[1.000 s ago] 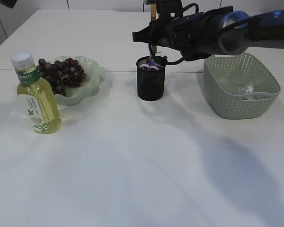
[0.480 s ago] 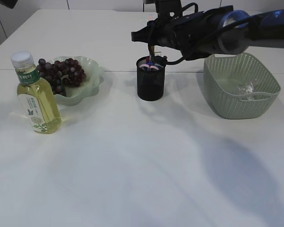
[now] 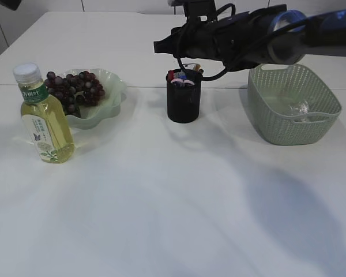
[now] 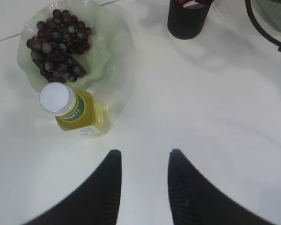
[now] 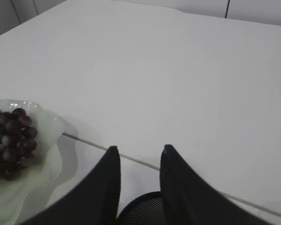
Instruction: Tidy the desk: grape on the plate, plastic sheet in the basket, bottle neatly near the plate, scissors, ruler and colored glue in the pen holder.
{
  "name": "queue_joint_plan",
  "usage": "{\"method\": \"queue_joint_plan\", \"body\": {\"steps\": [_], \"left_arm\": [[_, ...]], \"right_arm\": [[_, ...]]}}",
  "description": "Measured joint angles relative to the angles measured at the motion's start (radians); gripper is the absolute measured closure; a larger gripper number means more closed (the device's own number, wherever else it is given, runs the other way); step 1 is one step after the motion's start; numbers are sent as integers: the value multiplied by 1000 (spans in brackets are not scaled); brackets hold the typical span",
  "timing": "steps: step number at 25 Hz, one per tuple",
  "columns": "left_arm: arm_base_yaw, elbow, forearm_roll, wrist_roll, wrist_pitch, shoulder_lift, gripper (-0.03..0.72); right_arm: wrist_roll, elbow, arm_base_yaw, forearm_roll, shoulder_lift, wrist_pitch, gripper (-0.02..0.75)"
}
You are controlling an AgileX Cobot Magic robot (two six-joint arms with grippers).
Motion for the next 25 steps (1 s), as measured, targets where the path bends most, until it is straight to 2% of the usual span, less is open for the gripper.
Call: {"method": "queue_joint_plan", "body": {"steps": [6, 10, 17, 21, 25], "left_arm": [[0, 0, 2, 0, 0, 0, 442], [0, 0, 2, 0, 0, 0, 442], [0, 0, 2, 5, 0, 0, 442], [0, 0, 2, 14, 0, 0, 442], [0, 0, 2, 23, 0, 0, 442]], "right_arm": [[-76, 0, -2, -12, -66, -169, 487], [-177, 0, -4, -24, -128, -322, 487], [-339, 23, -4, -30, -224, -497, 487], [-471, 126, -4, -30, -285, -546, 487], [-632, 295, -4, -30, -379, -504, 487]]}}
